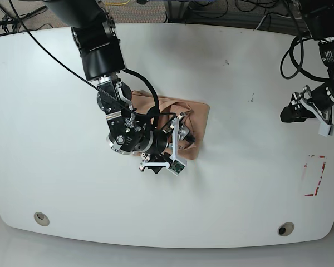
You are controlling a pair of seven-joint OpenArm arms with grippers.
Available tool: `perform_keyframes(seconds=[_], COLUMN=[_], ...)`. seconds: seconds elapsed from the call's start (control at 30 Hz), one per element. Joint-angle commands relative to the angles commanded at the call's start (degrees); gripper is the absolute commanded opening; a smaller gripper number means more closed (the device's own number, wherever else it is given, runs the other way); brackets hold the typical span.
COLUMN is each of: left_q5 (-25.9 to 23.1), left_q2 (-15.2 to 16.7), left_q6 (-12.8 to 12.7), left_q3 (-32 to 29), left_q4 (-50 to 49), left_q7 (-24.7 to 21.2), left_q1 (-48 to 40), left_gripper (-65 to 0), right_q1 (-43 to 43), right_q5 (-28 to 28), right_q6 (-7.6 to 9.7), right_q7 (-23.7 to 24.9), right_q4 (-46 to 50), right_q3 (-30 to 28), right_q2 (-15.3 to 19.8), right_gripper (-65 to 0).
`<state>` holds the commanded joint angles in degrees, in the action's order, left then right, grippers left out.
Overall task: Fold the T-shirt properly
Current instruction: 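Open the left gripper and move it aside while the right gripper holds, then grasp the bundle edge with the left gripper beside the right gripper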
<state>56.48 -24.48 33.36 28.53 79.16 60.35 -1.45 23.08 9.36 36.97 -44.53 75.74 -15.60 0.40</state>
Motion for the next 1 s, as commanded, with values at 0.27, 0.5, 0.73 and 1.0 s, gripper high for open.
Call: perform_keyframes(seconds=[0.27,0.5,0.73,1.0], left_q5=[-0.1,-0.3,0.0,-0.6], left_q2=[0.3,0.7,4.0,12.4], left_q6=[0.0,0.0,0.0,-0.4], left_q3=[0.0,-1.0,-7.8,-18.1], left_q4=[0.0,0.0,4.9,13.2], left_q7=[0.0,0.0,0.0,-0.1], left_q1=[-1.1,-1.1,-1.1,0.3], left_gripper=[-33.1,-33.1,-33.1,-32.8], right_q1=[-0.2,-0.9,-3.6,-4.0], right_q5=[-0.1,0.4,0.0,0.0], right_q6=[-0.35,-0.44,-0.44,-0.44], right_q7=[3.1,1.9,-1.0,-4.4], right_q4=[-3.6,1.1,10.0,16.5], right_q3=[0.0,0.0,0.3,0.4], right_q2=[-0.8,-0.8,-0.5,-0.4], right_gripper=[-31.4,-65.0,-61.0,-65.0])
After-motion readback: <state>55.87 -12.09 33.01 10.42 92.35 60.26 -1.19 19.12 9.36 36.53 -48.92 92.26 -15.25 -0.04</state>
